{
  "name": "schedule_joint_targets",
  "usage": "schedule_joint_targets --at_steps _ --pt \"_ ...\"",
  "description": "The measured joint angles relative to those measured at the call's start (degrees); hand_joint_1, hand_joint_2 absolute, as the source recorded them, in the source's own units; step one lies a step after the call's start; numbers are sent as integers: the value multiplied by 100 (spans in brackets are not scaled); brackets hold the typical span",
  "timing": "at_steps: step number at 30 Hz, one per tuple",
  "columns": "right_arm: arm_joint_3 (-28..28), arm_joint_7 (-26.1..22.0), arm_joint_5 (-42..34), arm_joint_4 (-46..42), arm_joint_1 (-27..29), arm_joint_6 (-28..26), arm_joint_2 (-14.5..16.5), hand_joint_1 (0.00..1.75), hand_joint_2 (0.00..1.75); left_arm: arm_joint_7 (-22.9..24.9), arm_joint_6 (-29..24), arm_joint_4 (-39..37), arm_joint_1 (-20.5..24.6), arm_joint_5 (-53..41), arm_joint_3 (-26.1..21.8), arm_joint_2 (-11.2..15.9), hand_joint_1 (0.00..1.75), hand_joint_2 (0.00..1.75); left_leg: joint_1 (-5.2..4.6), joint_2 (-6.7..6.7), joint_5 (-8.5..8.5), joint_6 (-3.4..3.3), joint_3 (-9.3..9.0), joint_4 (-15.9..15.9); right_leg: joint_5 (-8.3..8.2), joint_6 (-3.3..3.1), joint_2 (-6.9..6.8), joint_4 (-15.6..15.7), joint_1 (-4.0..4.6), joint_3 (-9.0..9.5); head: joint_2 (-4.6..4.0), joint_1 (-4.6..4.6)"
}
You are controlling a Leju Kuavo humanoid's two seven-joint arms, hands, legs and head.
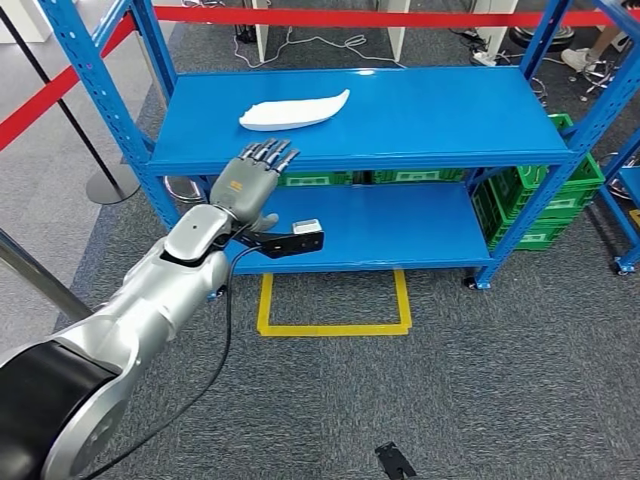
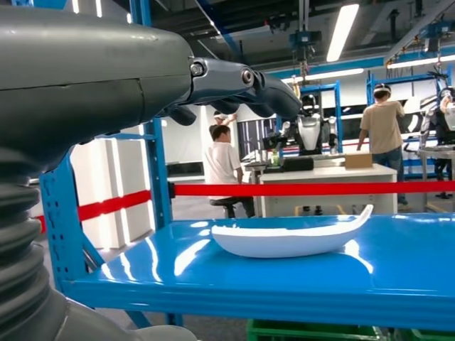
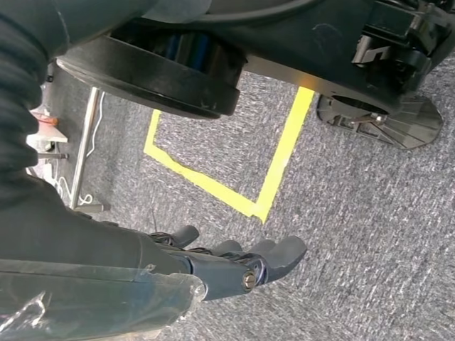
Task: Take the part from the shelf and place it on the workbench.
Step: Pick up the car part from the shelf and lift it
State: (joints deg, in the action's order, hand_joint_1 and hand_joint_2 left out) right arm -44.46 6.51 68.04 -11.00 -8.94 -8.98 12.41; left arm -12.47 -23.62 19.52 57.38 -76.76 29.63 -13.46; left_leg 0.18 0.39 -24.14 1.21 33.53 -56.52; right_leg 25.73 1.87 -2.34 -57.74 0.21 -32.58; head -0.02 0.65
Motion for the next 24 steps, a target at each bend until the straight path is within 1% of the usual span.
schedule_joint_targets --at_steps 5,9,13,18,22,24 --pt "0 8 8 1 0 -1 0 0 175 160 -51 -16 -21 -127 50 -56 0 175 0 -1 0 -1 0 0 0 1 -3 1 -1 1 0 0" --pt "-2 9 10 1 -2 -14 0 0 175 442 -237 -29 -61 -431 285 -156 0 175 -2 -1 0 -1 1 0 -1 1 -4 1 -1 1 0 1" --pt "-9 8 8 1 6 -52 0 0 175 660 -499 -31 -78 -538 494 -250 0 175 -2 -1 0 -1 3 0 -2 3 -3 1 -3 -1 0 0" --pt "-72 -5 -4 1 41 -85 0 0 175 723 -669 -31 -60 -383 574 -299 0 175 -1 -1 1 -1 2 0 -2 3 -2 1 -3 -2 0 1" --pt "-118 -21 -4 1 74 -110 0 0 175 641 -603 -29 -41 -136 560 -328 0 175 -1 -1 1 -2 2 0 -2 3 -2 1 -3 -2 0 0" --pt "-126 -28 -4 1 78 -125 0 0 175 700 -583 -28 -40 -99 549 -339 0 175 -1 -1 1 -2 2 0 -2 3 -2 1 -3 -2 0 1"
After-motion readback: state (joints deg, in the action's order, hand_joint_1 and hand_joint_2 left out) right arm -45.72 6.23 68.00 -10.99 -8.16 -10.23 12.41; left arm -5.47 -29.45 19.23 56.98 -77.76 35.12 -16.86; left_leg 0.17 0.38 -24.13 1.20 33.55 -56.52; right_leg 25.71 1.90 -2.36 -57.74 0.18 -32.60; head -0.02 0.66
